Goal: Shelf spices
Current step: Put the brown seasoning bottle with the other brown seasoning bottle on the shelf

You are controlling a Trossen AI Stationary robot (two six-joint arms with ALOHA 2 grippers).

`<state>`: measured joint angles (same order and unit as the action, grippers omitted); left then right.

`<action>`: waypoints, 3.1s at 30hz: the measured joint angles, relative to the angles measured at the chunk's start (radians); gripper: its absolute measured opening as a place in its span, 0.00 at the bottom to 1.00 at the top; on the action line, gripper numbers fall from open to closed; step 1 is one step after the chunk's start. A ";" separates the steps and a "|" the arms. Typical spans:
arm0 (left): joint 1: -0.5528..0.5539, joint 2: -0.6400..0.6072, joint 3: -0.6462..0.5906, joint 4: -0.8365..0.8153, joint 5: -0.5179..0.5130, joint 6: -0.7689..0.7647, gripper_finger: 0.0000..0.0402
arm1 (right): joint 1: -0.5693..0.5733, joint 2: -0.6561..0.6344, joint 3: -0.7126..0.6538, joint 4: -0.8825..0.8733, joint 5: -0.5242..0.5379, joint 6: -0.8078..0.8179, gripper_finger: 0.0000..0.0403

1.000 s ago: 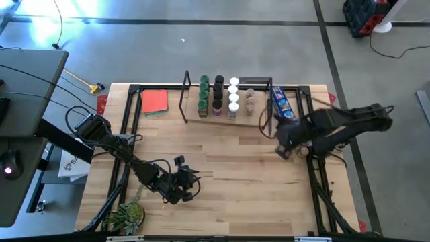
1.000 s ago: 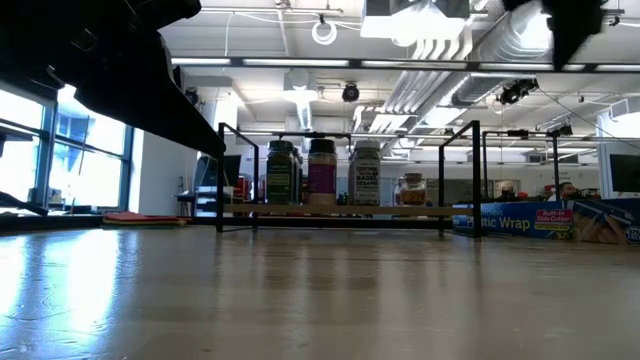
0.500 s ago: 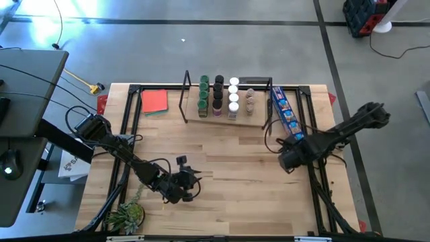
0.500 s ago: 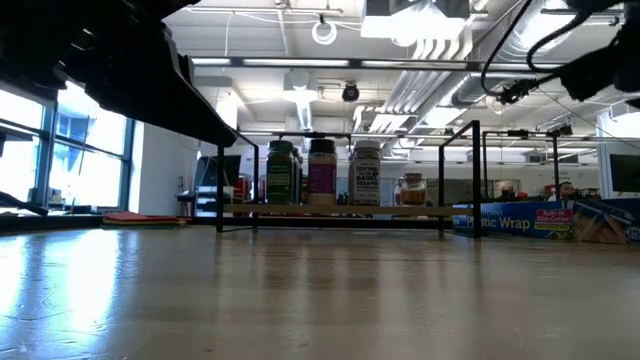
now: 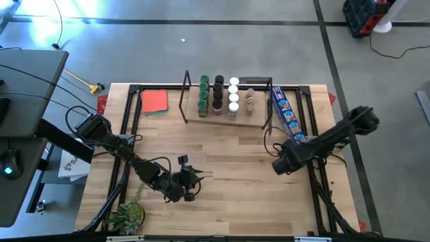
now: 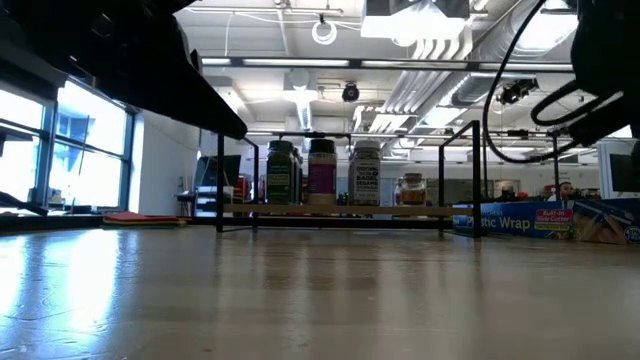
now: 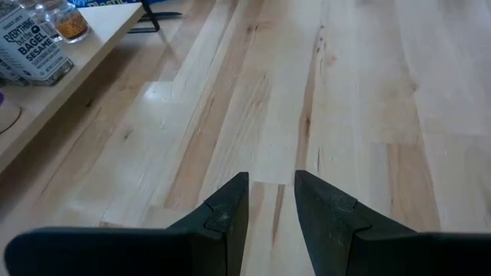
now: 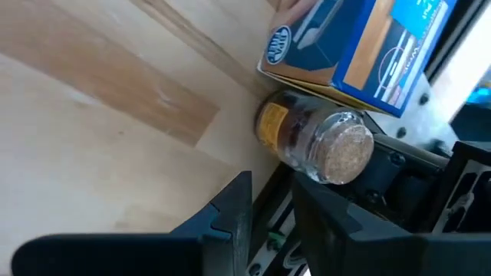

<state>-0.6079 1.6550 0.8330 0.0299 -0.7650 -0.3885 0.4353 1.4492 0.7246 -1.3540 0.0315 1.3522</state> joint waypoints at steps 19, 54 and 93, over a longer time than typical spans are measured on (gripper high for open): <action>0.000 0.000 0.001 0.005 0.002 -0.002 0.26 | 0.001 0.165 0.042 -0.212 0.104 -0.010 0.15; -0.001 0.000 0.001 0.029 0.004 0.025 0.26 | 0.024 0.296 0.368 -0.083 0.164 -0.170 0.00; -0.004 0.000 0.001 0.027 0.030 0.004 0.26 | 0.101 -0.168 0.207 0.158 0.263 -0.269 0.73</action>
<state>-0.6117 1.6547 0.8337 0.0571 -0.7349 -0.3843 0.5367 1.2815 0.9315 -1.1961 0.2949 1.0833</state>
